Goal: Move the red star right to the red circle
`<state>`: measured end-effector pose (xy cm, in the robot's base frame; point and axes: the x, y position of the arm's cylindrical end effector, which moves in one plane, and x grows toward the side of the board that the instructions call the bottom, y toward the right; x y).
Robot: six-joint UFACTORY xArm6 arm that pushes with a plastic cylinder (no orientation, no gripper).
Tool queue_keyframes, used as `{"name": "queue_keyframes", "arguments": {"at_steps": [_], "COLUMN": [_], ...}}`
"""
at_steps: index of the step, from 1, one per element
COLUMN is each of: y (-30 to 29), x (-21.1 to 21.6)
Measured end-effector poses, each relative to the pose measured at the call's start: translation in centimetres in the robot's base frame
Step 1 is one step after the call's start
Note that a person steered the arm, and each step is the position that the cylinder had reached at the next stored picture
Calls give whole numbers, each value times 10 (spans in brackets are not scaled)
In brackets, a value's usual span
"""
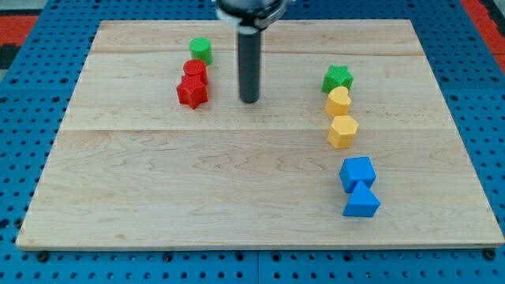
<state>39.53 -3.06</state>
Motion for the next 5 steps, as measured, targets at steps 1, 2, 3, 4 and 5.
{"name": "queue_keyframes", "arguments": {"at_steps": [1, 2, 3, 4, 5], "y": [-59, -109, -116, -73, -16], "x": [26, 26, 22, -9, -38]}}
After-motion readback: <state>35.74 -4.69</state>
